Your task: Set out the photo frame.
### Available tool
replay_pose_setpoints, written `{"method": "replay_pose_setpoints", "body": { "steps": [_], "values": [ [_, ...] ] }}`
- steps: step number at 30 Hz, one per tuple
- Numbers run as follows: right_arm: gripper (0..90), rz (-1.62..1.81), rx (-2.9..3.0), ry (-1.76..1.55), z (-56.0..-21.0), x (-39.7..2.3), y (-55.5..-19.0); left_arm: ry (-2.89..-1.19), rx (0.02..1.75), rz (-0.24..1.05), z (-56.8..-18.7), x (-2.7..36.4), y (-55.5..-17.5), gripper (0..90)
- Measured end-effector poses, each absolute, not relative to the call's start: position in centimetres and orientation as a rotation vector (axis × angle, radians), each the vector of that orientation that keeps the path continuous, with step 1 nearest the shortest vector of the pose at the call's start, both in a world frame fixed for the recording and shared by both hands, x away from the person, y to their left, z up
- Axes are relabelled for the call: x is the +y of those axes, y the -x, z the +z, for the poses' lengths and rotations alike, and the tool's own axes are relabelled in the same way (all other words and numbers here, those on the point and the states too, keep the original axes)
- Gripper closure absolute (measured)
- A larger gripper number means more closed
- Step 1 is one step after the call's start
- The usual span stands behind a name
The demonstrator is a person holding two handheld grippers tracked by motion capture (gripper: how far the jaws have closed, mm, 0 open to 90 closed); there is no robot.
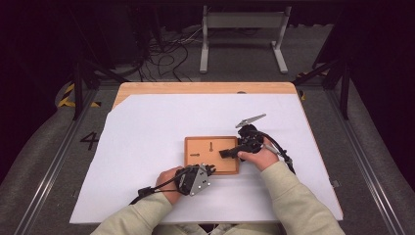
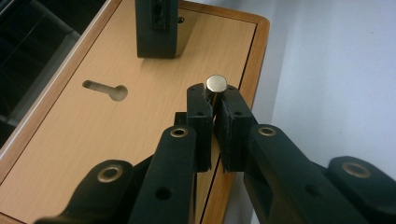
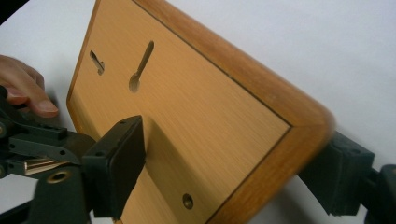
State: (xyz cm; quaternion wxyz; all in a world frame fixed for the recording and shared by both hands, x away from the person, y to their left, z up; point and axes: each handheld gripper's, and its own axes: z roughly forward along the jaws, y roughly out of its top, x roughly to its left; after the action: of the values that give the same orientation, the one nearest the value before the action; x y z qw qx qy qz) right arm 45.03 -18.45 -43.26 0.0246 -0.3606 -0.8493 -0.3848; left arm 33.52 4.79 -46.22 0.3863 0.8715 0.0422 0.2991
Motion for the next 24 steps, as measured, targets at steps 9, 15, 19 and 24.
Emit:
{"method": "replay_pose_setpoints", "body": {
  "steps": [9, 15, 19, 24],
  "values": [
    [24.6, -1.191, -2.568, 1.085, -43.6, -18.4, -45.3, -2.228, 0.089, 0.771, -46.2, 4.8, -33.4, 84.7],
    [28.2, -1.188, -2.545, 1.080, -43.5, -18.6, -45.2, -2.232, 0.092, 0.763, -46.1, 4.9, -33.4, 83.5],
    [30.3, -1.194, -2.549, 1.067, -43.3, -18.8, -45.1, -2.242, 0.113, 0.688, -45.9, 5.1, -33.5, 79.9],
    [32.9, -1.198, -2.573, 1.040, -42.8, -18.8, -44.8, -2.201, 0.117, 0.437, -44.9, 6.1, -33.6, 52.6]
  ]
}}
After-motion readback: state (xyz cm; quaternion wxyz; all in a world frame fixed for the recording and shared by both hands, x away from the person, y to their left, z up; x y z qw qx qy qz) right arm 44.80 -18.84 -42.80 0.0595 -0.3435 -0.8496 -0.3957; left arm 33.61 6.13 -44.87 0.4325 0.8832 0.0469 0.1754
